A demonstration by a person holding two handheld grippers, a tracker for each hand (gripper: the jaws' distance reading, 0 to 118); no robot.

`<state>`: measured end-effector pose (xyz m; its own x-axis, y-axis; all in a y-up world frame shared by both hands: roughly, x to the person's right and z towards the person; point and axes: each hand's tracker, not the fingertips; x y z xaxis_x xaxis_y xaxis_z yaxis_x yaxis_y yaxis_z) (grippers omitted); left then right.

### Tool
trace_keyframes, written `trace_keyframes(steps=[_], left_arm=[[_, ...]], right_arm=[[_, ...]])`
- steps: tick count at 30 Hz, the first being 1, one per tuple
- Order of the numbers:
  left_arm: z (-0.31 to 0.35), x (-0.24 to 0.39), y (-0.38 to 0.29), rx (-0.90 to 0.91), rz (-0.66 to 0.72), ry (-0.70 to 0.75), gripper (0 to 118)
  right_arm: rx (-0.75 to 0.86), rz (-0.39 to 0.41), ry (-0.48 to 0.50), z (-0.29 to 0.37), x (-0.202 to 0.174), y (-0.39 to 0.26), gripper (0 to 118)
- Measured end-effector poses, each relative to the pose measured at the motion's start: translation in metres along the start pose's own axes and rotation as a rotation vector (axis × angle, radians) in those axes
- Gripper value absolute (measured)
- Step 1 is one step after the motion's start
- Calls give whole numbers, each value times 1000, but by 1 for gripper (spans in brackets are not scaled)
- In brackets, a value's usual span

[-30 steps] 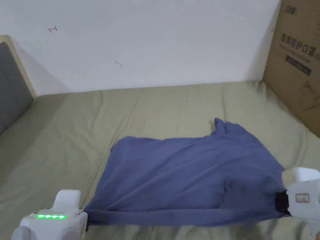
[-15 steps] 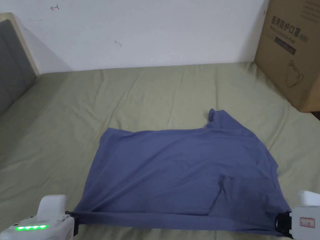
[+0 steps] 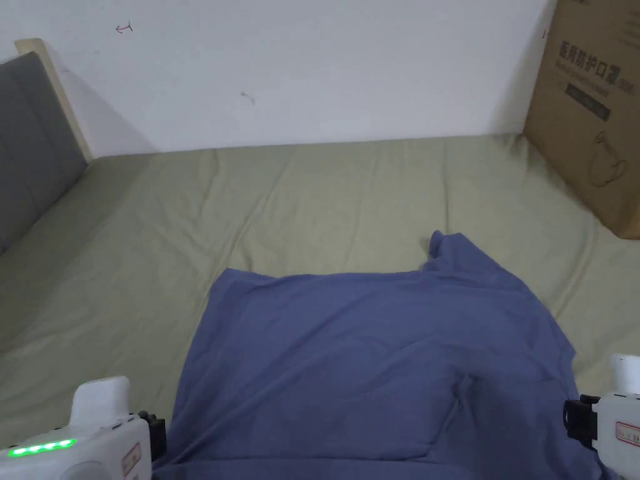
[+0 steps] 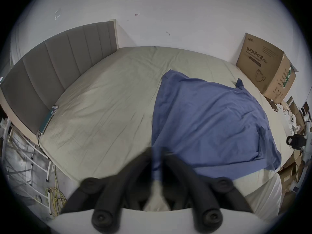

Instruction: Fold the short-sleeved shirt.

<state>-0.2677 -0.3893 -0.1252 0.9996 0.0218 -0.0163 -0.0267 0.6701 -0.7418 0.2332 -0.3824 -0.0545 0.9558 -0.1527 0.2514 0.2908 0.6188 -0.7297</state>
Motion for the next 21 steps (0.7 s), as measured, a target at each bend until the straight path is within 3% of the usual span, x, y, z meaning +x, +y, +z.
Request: trace_keyframes(steps=[2, 5, 11, 21], left_arm=[[-12, -1, 0, -33, 32, -22, 2], [-36, -5, 8, -87, 111, -47, 0], [-103, -6, 85, -89, 108, -13, 0], [-236, 26, 209, -66, 13, -7, 0]], right_arm=[[-24, -12, 65, -9, -4, 1, 1], [-56, 19, 60, -26, -13, 5, 0], [-75, -1, 88, -66, -22, 41, 0], [-62, 62, 89, -134, -51, 88, 0]])
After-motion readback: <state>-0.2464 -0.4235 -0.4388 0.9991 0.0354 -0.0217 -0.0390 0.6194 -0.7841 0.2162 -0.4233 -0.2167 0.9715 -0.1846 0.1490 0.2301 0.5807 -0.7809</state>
